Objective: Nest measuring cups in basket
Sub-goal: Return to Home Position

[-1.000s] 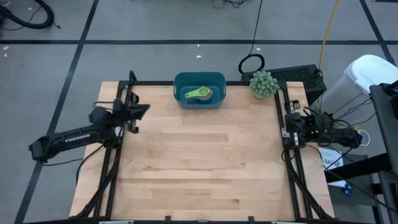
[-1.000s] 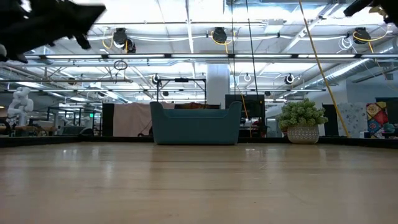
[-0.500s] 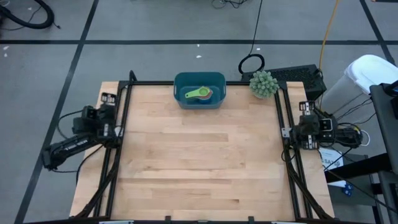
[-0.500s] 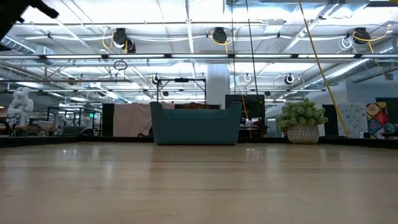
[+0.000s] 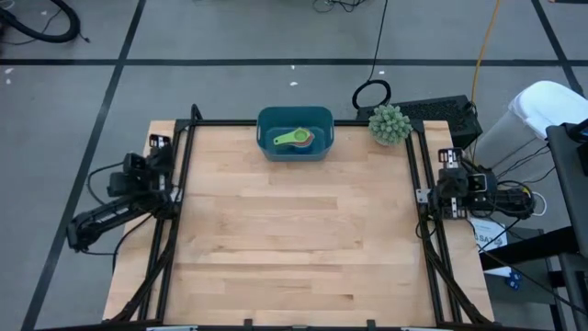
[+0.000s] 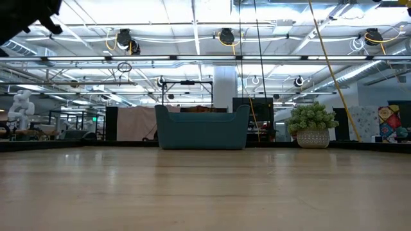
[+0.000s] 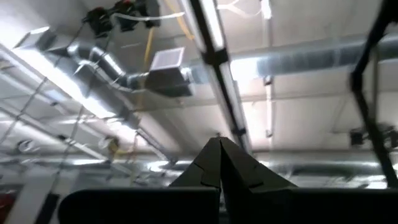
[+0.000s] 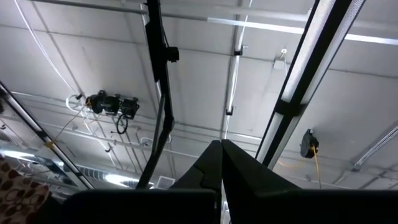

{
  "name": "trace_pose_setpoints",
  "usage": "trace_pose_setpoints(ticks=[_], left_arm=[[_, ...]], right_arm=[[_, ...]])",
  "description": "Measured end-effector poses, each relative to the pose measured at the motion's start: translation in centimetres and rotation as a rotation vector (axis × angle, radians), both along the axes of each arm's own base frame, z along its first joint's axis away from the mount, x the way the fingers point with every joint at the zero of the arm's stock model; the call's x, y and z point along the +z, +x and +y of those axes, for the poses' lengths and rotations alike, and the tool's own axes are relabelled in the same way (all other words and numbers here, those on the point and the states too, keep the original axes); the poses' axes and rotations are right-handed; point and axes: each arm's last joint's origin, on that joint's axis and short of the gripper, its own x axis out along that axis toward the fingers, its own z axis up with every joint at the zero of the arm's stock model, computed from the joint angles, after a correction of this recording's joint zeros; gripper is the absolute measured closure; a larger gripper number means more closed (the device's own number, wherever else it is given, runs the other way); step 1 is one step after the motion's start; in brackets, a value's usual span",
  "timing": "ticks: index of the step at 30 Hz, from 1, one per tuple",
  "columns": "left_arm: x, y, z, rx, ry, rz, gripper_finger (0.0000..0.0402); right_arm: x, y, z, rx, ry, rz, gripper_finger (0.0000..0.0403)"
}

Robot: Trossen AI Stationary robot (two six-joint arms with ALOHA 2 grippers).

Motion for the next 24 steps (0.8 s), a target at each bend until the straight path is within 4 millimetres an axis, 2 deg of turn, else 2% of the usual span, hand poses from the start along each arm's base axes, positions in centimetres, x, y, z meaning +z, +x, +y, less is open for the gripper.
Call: trace_pose_setpoints(ticks=[6,24], left_arm=[[-0.6,0.7,0.2,0.066,-0.051,0.079,0.0401],[-0.9,1.5,-1.0,0.022,-0.037,0.147,0.0401]], right_arm=[[-0.1,0.1,0.0,-0.003,0.006,0.014,0.0403],[-0.3,0.6,-0.1,-0.005,0.030,0.066,0.0403]])
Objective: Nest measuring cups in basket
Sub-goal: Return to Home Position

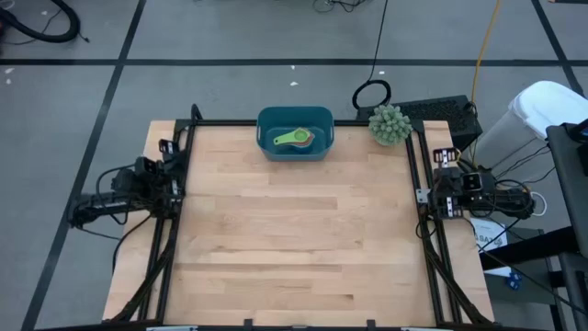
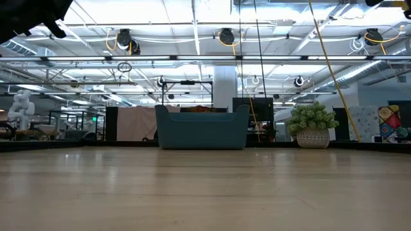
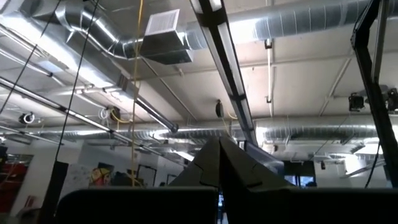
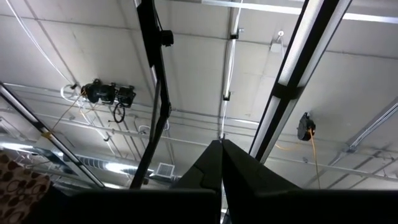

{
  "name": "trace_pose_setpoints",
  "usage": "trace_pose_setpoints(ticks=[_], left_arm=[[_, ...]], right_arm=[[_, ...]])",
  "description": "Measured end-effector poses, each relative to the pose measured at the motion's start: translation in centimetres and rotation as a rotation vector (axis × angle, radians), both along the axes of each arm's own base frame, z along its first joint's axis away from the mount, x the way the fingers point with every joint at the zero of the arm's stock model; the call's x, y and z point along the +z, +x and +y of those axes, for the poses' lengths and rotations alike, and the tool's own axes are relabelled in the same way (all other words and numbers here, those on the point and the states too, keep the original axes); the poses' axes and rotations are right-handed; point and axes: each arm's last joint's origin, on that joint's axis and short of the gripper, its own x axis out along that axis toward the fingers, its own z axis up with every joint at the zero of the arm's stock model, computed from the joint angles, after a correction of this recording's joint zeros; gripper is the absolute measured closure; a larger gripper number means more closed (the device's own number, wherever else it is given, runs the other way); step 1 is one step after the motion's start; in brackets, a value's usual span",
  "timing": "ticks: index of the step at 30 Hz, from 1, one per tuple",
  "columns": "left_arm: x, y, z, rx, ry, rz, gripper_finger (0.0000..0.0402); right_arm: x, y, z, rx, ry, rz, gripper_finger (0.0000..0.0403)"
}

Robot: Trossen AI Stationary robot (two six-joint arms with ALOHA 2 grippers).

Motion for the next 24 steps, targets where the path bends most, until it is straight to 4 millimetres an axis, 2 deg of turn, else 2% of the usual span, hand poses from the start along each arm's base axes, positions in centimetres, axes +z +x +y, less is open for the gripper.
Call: trace_pose_setpoints(ticks=[9,12,16,20,24], left_arm=[[-0.7,0.7,-0.5,0.012,-0.036,0.104,0.0401],[-1.5,1.3,-0.7,-0.012,-0.047,0.208,0.0401],[-3.7,2.4,-0.7,-0.058,-0.161,0.434,0.0401],[-5.4,2.8,-0.7,-0.083,-0.249,0.592,0.0401],[-6.3,3.0,-0.9,-0.160,-0.281,0.690,0.0401]], right_arm=[[-0.4,0.7,0.0,0.022,0.018,0.092,0.0403],[-0.9,1.3,-0.1,0.047,0.063,0.170,0.0403],[-2.6,2.9,-0.3,0.051,0.164,0.425,0.0403],[-5.6,4.5,-0.6,0.002,0.296,0.783,0.0403],[-7.3,4.8,-0.6,-0.004,0.362,0.967,0.0403]])
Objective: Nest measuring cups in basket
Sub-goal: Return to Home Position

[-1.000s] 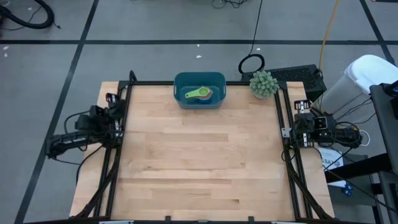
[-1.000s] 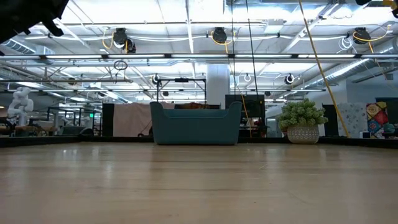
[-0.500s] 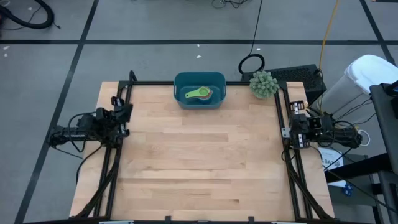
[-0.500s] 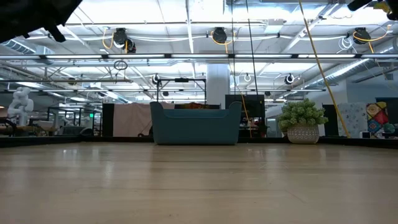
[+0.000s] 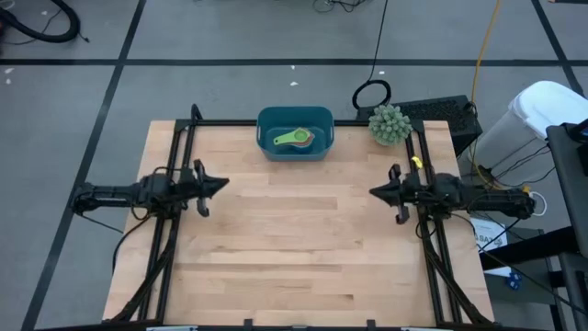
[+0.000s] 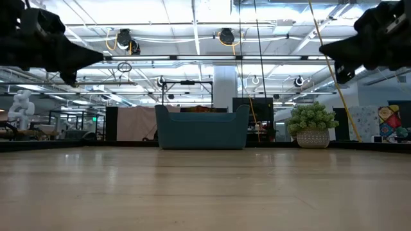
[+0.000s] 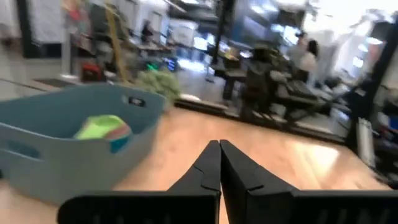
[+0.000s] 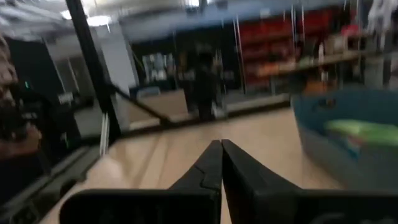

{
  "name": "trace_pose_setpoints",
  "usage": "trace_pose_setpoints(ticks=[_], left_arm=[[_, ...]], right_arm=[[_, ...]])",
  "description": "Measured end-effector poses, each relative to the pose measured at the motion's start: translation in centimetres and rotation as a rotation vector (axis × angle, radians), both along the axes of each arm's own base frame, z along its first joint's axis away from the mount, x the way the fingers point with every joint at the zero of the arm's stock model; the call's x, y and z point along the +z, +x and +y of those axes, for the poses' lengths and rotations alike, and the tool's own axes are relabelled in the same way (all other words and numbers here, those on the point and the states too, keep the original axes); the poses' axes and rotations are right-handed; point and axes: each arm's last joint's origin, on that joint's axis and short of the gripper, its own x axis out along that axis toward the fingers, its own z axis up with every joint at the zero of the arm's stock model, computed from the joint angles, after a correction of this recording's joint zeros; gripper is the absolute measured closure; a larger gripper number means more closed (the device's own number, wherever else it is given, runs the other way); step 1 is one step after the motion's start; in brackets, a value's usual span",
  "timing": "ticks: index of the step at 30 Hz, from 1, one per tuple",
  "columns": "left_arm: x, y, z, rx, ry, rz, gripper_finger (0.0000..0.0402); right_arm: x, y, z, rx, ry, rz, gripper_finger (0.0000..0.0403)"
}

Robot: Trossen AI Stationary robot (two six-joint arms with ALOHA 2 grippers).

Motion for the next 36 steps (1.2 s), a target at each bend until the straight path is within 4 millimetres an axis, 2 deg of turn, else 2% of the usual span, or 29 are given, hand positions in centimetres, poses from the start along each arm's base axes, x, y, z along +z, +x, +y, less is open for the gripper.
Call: trace_pose_setpoints(ticks=[3,10,20,26,36], left_arm=[[-0.3,0.2,-0.1,-0.042,-0.010,0.040,0.0401],[-1.3,1.0,-0.1,-0.021,-0.043,0.159,0.0401],[-1.5,1.2,0.0,0.001,-0.011,0.184,0.0379],[-1.5,1.2,0.0,-0.004,0.074,0.200,0.0371],[-1.5,1.2,0.0,-0.004,0.078,0.201,0.0371]], right_arm=[[-0.5,0.0,0.0,0.002,0.004,0.057,0.0403],[-1.5,0.0,0.0,0.003,0.032,0.162,0.0403],[-1.2,0.1,0.0,0.000,-0.073,0.135,0.0403],[-0.8,0.1,0.0,0.000,-0.040,0.085,0.0403],[-0.5,0.1,0.0,-0.004,-0.056,0.057,0.0403]])
